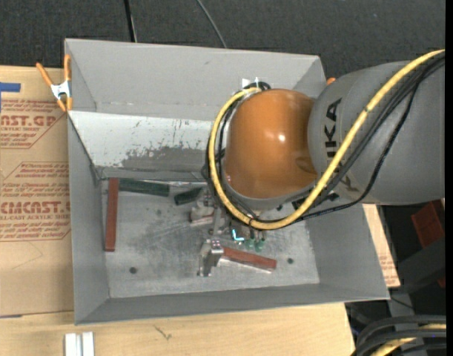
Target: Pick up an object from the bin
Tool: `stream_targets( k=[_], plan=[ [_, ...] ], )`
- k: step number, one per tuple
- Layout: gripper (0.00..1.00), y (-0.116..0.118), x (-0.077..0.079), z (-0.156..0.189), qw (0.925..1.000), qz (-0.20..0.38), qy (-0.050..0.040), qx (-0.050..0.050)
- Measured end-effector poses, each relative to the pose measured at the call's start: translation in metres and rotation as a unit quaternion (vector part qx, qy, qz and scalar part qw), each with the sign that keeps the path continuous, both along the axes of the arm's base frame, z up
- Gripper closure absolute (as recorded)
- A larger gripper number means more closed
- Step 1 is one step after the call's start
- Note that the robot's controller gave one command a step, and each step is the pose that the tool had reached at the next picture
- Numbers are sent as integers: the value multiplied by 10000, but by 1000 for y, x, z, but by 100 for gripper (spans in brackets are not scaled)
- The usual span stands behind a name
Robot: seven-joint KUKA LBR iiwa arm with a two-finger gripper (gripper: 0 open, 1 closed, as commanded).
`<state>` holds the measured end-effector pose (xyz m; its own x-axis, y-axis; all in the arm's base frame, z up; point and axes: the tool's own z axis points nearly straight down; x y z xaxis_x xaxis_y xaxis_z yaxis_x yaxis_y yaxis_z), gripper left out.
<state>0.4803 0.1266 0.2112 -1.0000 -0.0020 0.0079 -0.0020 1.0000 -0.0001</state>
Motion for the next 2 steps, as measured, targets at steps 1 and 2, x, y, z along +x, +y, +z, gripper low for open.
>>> stream_targets(
  k=[1,2],
  plan=[
    [0,-1,2,4,10000,-7,-40,5],
    [0,-23,7,-55,9999,129,-71,10]
  ],
)
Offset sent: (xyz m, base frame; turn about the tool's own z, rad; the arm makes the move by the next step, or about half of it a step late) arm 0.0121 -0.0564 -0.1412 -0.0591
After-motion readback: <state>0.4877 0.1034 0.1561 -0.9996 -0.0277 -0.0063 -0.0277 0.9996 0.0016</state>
